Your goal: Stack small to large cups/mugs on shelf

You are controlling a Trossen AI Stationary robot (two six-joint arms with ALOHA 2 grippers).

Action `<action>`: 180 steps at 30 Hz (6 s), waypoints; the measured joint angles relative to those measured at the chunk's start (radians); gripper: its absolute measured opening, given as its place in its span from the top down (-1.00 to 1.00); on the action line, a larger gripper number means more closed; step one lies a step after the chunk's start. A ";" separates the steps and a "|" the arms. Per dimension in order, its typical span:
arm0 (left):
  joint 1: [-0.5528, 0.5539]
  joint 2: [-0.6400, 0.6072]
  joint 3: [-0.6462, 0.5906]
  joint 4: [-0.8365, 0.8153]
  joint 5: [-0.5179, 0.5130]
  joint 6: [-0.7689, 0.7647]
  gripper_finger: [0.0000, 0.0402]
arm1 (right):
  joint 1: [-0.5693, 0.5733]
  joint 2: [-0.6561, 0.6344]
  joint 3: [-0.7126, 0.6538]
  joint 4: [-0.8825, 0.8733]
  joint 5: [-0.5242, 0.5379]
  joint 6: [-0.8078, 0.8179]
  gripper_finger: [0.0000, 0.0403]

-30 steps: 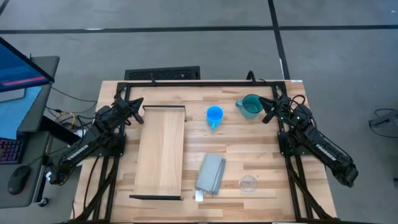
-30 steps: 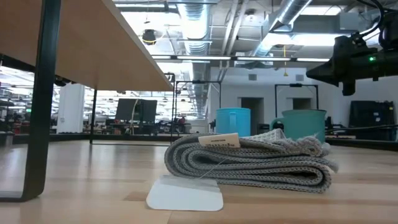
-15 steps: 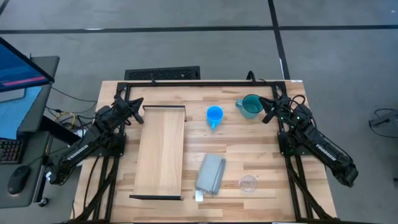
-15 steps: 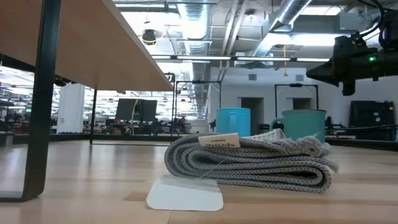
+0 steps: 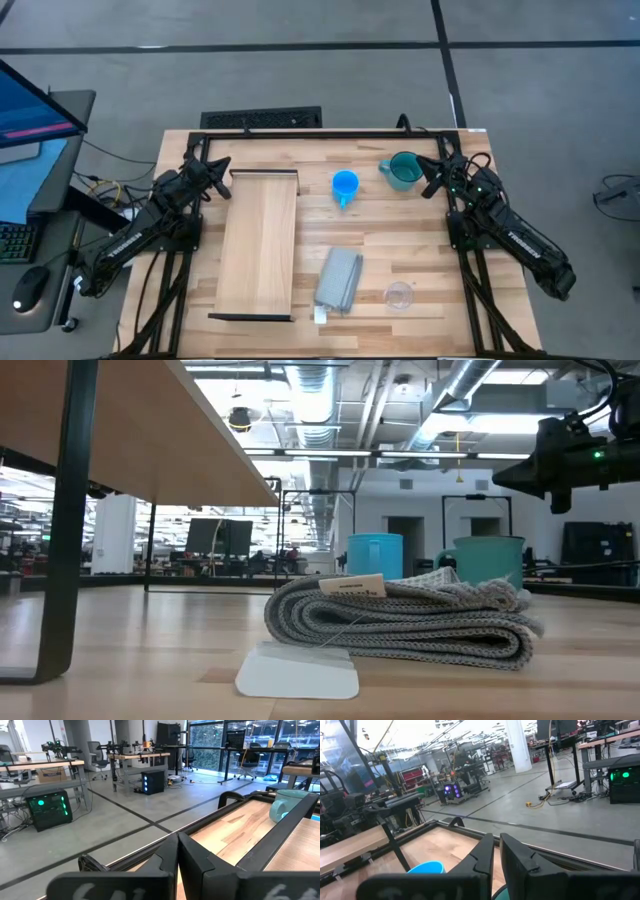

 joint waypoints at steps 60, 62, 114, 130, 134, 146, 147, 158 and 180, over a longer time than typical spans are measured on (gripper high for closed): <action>-0.002 0.102 0.492 -0.092 0.530 -0.060 0.16 | 0.000 0.000 0.000 0.000 0.000 0.000 0.72; -0.002 0.157 0.513 -0.093 0.563 -0.067 0.16 | 0.000 0.000 0.000 0.000 0.000 0.000 0.72; -0.691 0.979 0.913 -0.054 0.199 0.169 0.16 | 0.000 0.000 0.000 0.000 -0.002 0.224 0.72; -0.699 1.023 0.913 -0.018 0.279 0.119 0.16 | 0.000 0.000 0.000 0.000 -0.003 0.242 0.72; -0.727 1.070 0.913 -0.004 0.278 0.141 0.16 | 0.000 0.000 0.000 0.001 -0.003 0.242 0.72; -0.763 1.186 0.912 0.046 0.260 0.099 0.16 | 0.000 0.000 0.000 0.001 -0.003 0.242 0.72; -0.763 1.202 0.912 0.074 0.259 0.099 0.16 | 0.000 0.000 0.000 0.001 -0.003 0.242 0.72; -0.764 1.412 1.021 0.242 0.321 0.106 0.16 | 0.000 0.000 0.000 0.001 -0.003 0.242 0.72; -0.811 1.686 1.449 -0.152 0.262 0.324 0.16 | 0.000 0.001 0.000 0.000 -0.003 0.237 0.72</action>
